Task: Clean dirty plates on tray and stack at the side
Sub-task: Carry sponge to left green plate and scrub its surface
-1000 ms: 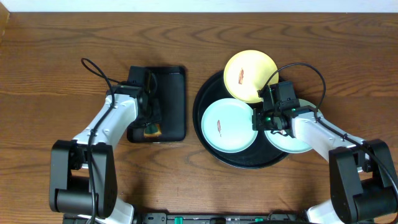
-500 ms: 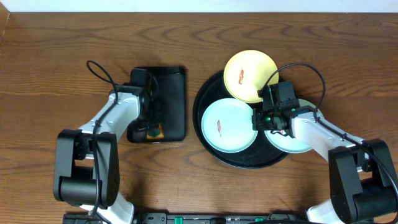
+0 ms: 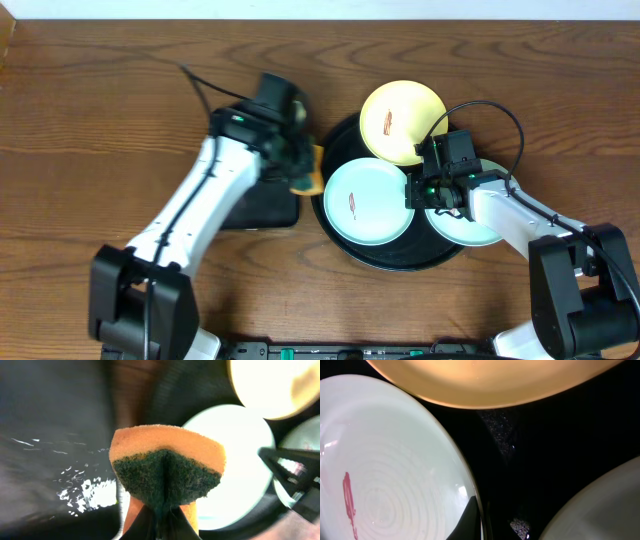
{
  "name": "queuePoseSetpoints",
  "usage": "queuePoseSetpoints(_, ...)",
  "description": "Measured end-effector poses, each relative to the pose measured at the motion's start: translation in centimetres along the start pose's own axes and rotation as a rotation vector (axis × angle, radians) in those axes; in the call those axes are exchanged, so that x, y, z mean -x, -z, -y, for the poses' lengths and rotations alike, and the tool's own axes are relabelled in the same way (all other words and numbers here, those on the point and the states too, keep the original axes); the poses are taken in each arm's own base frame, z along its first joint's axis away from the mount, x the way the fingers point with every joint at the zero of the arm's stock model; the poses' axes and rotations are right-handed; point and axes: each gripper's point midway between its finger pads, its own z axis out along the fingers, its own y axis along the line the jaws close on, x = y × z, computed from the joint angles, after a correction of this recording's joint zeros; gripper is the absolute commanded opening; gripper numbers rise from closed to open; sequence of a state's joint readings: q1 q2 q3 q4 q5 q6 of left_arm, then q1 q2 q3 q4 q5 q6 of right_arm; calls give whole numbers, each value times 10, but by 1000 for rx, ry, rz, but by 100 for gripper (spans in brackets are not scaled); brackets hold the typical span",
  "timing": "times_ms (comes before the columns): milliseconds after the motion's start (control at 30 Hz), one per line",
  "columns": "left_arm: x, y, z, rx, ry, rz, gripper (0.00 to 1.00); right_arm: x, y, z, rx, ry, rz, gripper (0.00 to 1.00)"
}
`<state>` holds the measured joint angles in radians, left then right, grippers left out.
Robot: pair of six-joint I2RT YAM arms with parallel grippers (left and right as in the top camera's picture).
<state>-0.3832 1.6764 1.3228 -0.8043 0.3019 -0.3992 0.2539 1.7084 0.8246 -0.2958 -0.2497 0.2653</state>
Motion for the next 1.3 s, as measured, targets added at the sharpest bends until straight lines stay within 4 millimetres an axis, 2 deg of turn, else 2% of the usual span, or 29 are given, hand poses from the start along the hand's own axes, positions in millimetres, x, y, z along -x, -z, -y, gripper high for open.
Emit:
queuePoseSetpoints(133, -8, -23, 38, -51, -4, -10, 8, -1, 0, 1, -4, -14, -4, 1)
queuePoseSetpoints(200, -11, -42, 57, -74, 0, -12, 7, -1, 0, 1, -5, -17, -3, 1)
queuePoseSetpoints(333, -21, -81, 80, -92, 12, -37, 8, 0, 0, 1, -6, -17, -2, 1)
queuePoseSetpoints(500, -44, -126, 96, -124, 45, -122, 7, 0, 0, 1, -7, -17, -3, 1)
queuePoseSetpoints(600, -54, -140, 93, -120, 73, -177, 8, 0, 0, 1, -8, -17, -3, 1)
queuePoseSetpoints(733, -56, -138, 76, -31, 98, -185, 7, 0, 0, 1, -7, -17, -4, 1)
queuePoseSetpoints(900, -43, -131, 44, 145, 59, -93, 7, -2, 0, 0, -1, -22, -10, 1)
queuePoseSetpoints(1200, -23, -117, 1, 395, -60, 22, 8, -2, 0, -1, 4, -34, -13, 1)
queuePoseSetpoints(1300, -18, -112, -1, 448, -88, 51, 7, -3, 0, -2, 12, -40, -18, 1)
